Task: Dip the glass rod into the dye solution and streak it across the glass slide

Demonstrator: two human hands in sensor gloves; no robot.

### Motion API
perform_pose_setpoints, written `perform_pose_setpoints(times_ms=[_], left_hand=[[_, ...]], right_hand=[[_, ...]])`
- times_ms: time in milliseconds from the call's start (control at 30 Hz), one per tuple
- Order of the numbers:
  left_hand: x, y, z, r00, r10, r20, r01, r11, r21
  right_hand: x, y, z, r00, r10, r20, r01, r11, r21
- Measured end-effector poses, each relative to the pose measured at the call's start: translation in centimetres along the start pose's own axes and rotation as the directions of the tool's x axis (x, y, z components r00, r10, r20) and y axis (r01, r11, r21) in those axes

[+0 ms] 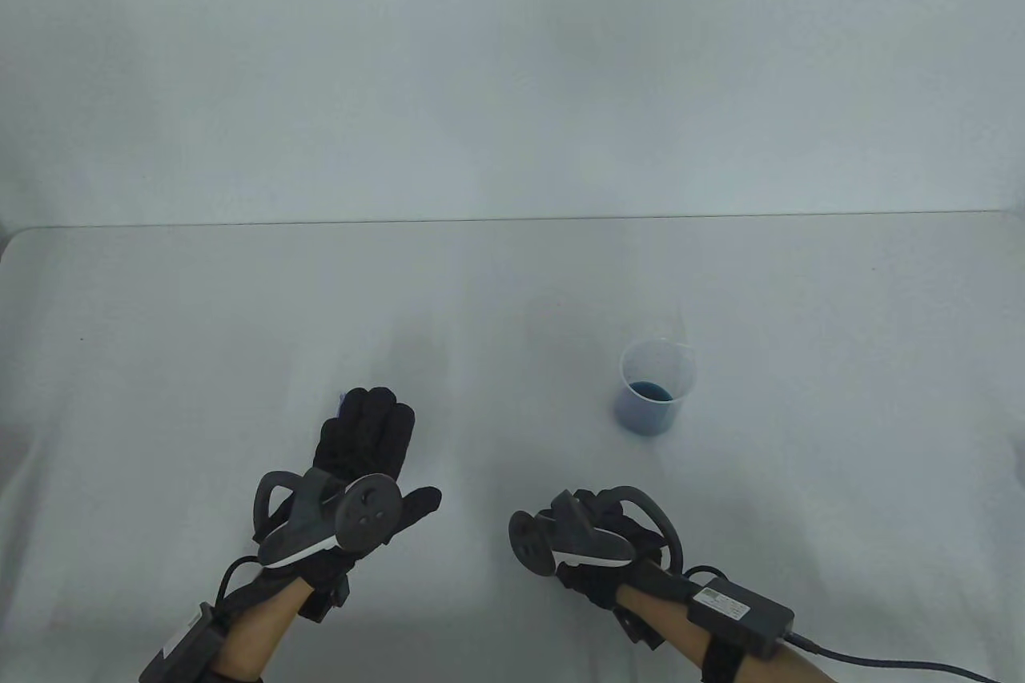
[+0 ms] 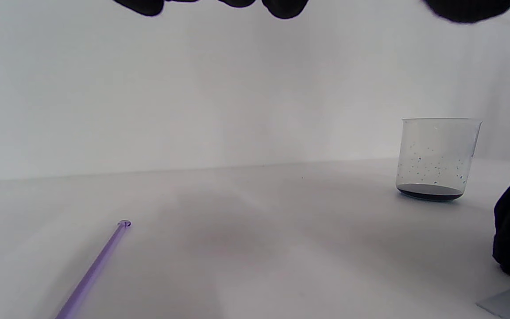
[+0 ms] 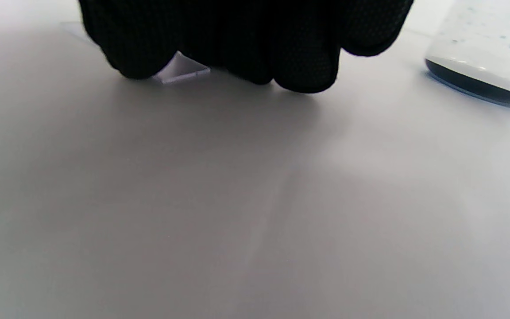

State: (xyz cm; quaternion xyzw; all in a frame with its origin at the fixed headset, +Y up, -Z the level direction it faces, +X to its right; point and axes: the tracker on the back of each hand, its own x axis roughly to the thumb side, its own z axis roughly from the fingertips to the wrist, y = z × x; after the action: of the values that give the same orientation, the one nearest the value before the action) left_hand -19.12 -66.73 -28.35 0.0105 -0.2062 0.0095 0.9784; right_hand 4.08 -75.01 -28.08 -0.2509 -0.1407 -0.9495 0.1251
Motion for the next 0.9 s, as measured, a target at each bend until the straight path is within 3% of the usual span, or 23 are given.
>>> perform_pose_setpoints(times_ms=[267,500,733,900], left_hand=[[0.0,-0.1,0.0,1.000,-0.002,0.002,0.002,1.000,-0.004],[0.1,0.0,0.0,1.000,0.006,0.003,-0.006,1.000,-0.004],[0.2,-0.1,0.0,0.999,0.046,0.022,-0.045,0.999,-0.006],[0.1,0.1,0.0,0.995,0.097,0.023,-0.097,0.995,-0.003]], right_hand=[[1.4,0.0,0.4,0.999,0.019,0.046,-0.018,1.000,-0.018],[0.0,-1.1,0.6,0.998,-0.055,0.037,0.055,0.998,0.011],[-6.2,-5.9,3.2,0.948,-0.304,-0.095,0.281,0.938,-0.204],[-9.3,-6.8,5.7,0.899,-0.423,-0.111,0.361,0.862,-0.356]])
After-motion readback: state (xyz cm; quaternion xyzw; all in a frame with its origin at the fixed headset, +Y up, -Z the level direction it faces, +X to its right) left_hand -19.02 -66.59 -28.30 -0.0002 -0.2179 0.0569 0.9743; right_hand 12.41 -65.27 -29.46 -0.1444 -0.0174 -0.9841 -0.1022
